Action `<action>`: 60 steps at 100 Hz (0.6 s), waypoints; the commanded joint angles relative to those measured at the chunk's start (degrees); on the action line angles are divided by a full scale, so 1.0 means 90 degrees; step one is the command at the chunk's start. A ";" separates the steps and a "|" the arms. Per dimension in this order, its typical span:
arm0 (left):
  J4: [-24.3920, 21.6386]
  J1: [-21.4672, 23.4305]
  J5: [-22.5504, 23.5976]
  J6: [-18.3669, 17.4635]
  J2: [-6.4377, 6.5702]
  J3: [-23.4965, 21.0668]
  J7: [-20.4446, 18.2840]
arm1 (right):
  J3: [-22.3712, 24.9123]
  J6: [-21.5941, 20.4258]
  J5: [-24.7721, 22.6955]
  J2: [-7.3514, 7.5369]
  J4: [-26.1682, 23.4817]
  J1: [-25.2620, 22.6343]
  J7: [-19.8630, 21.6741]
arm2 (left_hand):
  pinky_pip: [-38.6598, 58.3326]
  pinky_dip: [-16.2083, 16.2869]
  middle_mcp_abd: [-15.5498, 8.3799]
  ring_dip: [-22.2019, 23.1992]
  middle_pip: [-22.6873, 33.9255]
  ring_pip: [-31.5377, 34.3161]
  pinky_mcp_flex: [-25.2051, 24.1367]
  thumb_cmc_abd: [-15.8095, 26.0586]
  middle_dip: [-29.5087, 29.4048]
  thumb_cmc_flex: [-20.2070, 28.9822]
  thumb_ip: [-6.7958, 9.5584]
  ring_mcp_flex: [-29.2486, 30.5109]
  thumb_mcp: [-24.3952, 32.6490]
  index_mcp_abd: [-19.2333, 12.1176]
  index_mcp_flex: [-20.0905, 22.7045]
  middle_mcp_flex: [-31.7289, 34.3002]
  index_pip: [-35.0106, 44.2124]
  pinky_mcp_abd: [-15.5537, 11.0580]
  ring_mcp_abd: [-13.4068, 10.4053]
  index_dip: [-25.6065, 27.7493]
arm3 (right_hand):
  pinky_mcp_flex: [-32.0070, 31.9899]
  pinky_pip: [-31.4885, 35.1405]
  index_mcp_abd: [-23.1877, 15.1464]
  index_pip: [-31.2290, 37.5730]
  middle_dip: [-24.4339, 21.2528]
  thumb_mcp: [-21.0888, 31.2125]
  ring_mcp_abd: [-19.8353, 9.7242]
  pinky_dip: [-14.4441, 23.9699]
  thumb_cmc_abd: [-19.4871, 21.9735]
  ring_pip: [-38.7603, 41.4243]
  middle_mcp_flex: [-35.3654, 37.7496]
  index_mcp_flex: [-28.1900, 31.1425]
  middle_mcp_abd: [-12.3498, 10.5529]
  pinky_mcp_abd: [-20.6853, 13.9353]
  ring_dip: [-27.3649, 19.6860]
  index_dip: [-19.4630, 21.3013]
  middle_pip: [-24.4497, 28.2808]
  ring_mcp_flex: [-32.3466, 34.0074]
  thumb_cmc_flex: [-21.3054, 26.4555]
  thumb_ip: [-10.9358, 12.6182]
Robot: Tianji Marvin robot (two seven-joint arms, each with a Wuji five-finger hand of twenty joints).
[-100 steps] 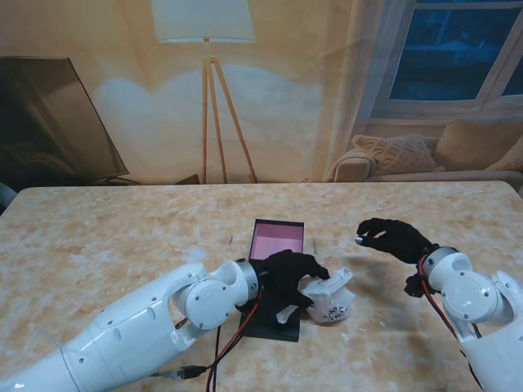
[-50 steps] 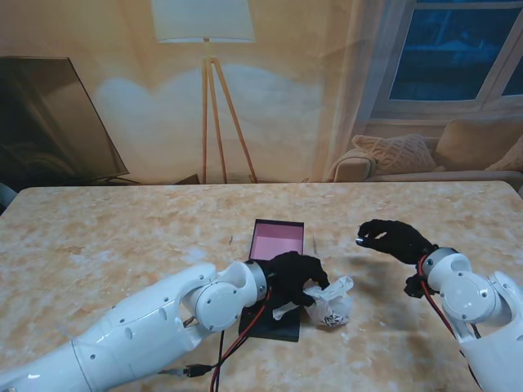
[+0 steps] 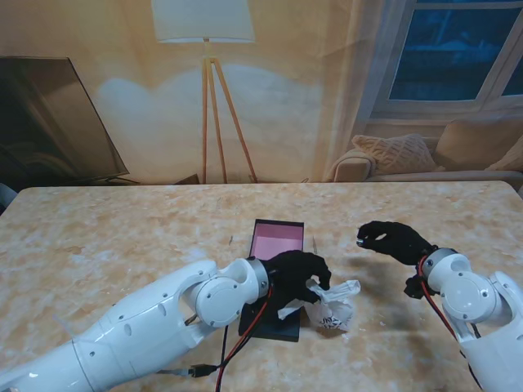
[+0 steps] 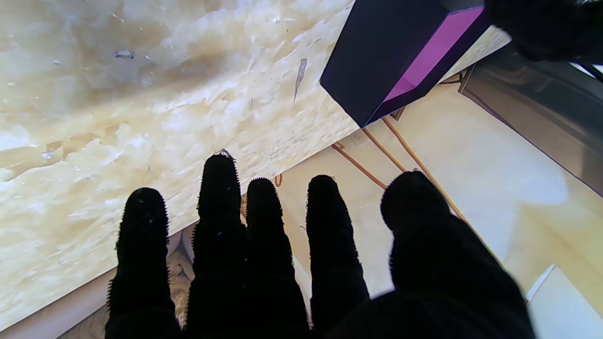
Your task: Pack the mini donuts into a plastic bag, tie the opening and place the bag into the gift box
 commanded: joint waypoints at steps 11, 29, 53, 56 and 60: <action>-0.0532 0.0112 -0.0108 0.0233 0.0059 -0.0248 -0.0230 | -0.0025 -0.0038 -0.0030 -0.0065 0.0012 -0.0029 -0.0007 | 0.0187 -0.0197 0.0072 -0.0702 -0.0309 -0.0333 0.0478 0.0199 -0.0857 0.0157 0.0010 0.0302 0.0104 0.0034 0.0208 0.0609 0.0403 -0.0362 0.0030 0.0129 | 0.0037 0.0158 -0.0187 0.0140 0.0096 -0.0186 -0.0076 0.0102 0.0131 0.0158 0.0089 0.0033 -0.0066 0.0082 0.0143 0.0070 0.0096 0.0091 0.0232 0.0081; -0.1049 0.0226 -0.0383 0.0621 0.0140 -0.0649 -0.0484 | -0.0096 -0.0029 -0.0021 -0.0088 0.0078 0.0007 -0.0118 | 0.0279 -0.0341 -0.0189 -0.0937 -0.0016 -0.0284 0.0997 0.0187 -0.1014 0.0250 0.0018 0.1000 0.0163 0.0300 0.0232 0.1395 0.0398 -0.0267 -0.0063 0.0180 | 0.0053 0.0180 -0.0219 0.0276 0.0120 -0.0225 -0.0081 0.0098 0.0064 0.0217 0.0152 0.0047 -0.0070 0.0078 0.0155 0.0027 0.0166 0.0115 0.0372 0.0011; -0.1468 0.0175 -0.0504 0.0973 0.0236 -0.1134 -0.0789 | -0.0341 -0.0125 -0.0033 -0.0134 0.0244 0.0078 -0.0379 | 0.0250 -0.0473 -0.0125 -0.0960 0.0022 -0.0234 0.1073 0.0105 -0.1076 0.0313 0.0020 0.1075 0.0216 0.0433 0.0319 0.1508 0.0359 -0.0225 0.0000 0.0175 | 0.0050 0.0188 -0.0214 0.0410 0.0140 -0.0273 -0.0072 0.0083 0.0052 0.0249 0.0229 0.0041 -0.0121 0.0088 0.0152 -0.0069 0.0234 0.0133 0.0427 -0.0032; -0.1484 0.0138 -0.0459 0.0981 0.0246 -0.1172 -0.0813 | -0.0379 -0.0155 -0.0052 -0.0141 0.0260 0.0080 -0.0429 | 0.0248 -0.0484 -0.0130 -0.0958 0.0028 -0.0225 0.1069 0.0104 -0.1075 0.0316 0.0021 0.1074 0.0219 0.0438 0.0326 0.1504 0.0358 -0.0225 -0.0005 0.0179 | 0.0055 0.0191 -0.0199 0.0422 0.0141 -0.0278 -0.0082 0.0082 0.0059 0.0251 0.0230 0.0045 -0.0134 0.0088 0.0152 -0.0077 0.0239 0.0134 0.0424 -0.0032; -0.1491 0.0083 -0.0382 0.0988 0.0255 -0.1209 -0.0838 | -0.0428 -0.0186 -0.0064 -0.0152 0.0276 0.0080 -0.0496 | 0.0240 -0.0502 -0.0126 -0.0957 0.0034 -0.0219 0.1052 0.0098 -0.1076 0.0313 0.0019 0.1070 0.0218 0.0446 0.0328 0.1494 0.0353 -0.0213 -0.0001 0.0183 | 0.0058 0.0194 -0.0204 0.0425 0.0144 -0.0285 -0.0081 0.0081 0.0061 0.0253 0.0239 0.0029 -0.0123 0.0088 0.0150 -0.0093 0.0247 0.0134 0.0424 -0.0030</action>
